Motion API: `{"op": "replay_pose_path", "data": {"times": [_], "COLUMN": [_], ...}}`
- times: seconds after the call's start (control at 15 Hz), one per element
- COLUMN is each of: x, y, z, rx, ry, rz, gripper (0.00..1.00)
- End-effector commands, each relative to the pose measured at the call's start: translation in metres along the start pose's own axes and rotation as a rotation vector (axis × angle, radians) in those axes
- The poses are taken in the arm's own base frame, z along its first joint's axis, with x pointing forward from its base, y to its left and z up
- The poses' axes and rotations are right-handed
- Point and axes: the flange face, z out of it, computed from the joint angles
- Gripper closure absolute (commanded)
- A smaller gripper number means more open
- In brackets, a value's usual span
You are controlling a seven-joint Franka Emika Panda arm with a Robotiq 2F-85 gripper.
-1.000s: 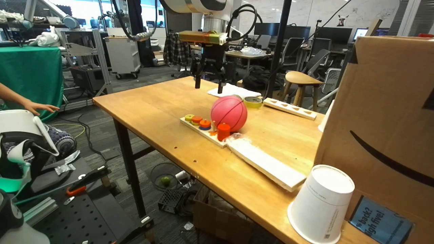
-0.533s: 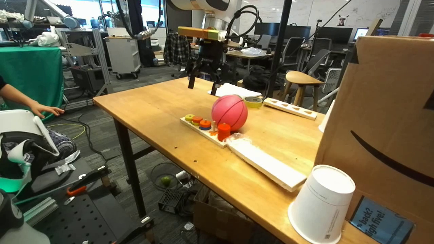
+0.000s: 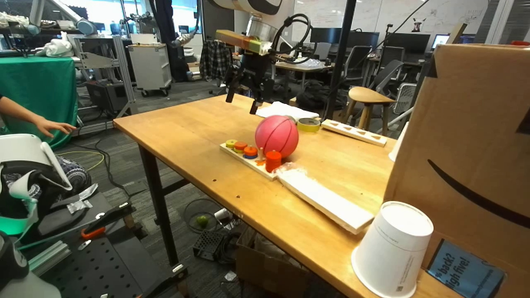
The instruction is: Push the ball toy forward.
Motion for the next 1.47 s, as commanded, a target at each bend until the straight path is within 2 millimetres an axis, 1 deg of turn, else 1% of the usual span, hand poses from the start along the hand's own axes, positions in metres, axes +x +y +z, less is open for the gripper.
{"op": "replay_pose_path", "data": {"times": [0.0, 0.13, 0.27, 0.53, 0.8, 0.87, 0.93, 1.0, 1.13, 1.2, 1.27, 1.4], "x": [0.010, 0.012, 0.015, 0.020, 0.025, 0.025, 0.025, 0.025, 0.015, 0.006, -0.003, -0.026], "y": [-0.013, -0.016, -0.016, -0.012, -0.001, 0.005, 0.016, 0.032, 0.079, 0.101, 0.117, 0.148], "z": [-0.003, -0.002, 0.004, 0.023, 0.041, 0.042, 0.041, 0.035, 0.004, -0.013, -0.031, -0.074], "rx": [0.033, 0.030, 0.022, 0.011, -0.005, -0.017, -0.038, -0.082, -0.226, -0.288, -0.353, -0.464], "ry": [0.070, 0.085, 0.094, 0.094, 0.098, 0.098, 0.104, 0.112, 0.132, 0.124, 0.136, 0.201], "rz": [-0.033, -0.050, -0.065, -0.098, -0.126, -0.129, -0.128, -0.129, -0.116, -0.113, -0.106, -0.083], "gripper": [0.00, 0.00, 0.00, 0.00, 0.00, 0.00, 0.00, 0.00, 0.00, 0.00, 0.00, 0.00]}}
